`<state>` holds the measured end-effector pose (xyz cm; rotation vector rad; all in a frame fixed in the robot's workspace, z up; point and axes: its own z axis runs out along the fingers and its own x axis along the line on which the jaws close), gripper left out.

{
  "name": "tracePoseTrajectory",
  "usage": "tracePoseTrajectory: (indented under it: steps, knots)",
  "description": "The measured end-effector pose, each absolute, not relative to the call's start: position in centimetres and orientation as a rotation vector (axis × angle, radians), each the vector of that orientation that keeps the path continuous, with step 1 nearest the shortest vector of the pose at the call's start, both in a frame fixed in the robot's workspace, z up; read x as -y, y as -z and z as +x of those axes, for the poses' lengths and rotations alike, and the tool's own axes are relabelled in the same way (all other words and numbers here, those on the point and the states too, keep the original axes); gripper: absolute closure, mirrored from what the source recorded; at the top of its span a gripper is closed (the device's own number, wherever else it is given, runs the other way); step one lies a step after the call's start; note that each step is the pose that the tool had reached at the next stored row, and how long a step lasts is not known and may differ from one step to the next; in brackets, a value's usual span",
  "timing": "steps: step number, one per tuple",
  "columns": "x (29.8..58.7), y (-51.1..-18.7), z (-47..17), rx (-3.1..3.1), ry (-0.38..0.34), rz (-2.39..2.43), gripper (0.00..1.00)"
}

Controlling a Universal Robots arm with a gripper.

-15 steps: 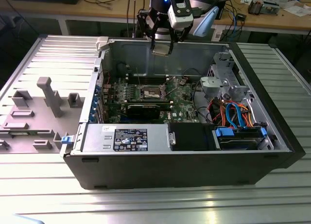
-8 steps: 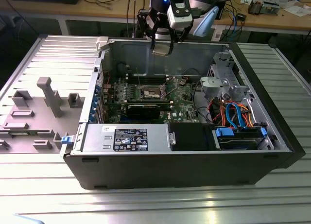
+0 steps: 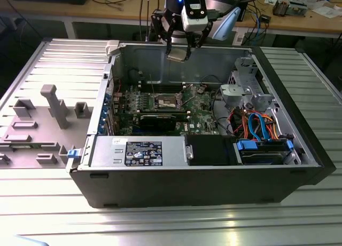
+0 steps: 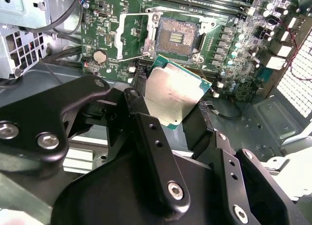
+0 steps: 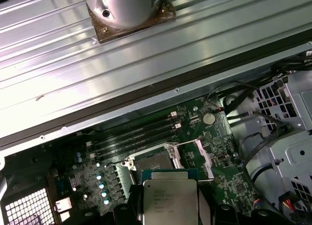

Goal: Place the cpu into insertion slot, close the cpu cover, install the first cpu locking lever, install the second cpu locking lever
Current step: 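Place the cpu into insertion slot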

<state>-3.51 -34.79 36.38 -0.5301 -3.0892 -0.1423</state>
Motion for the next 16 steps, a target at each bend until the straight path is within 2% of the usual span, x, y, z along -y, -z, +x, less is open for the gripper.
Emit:
tracePoseTrajectory:
  steps: [16]
  knots:
    - [34.79,-36.38,-3.52,3.089,0.142,-0.532,0.45]
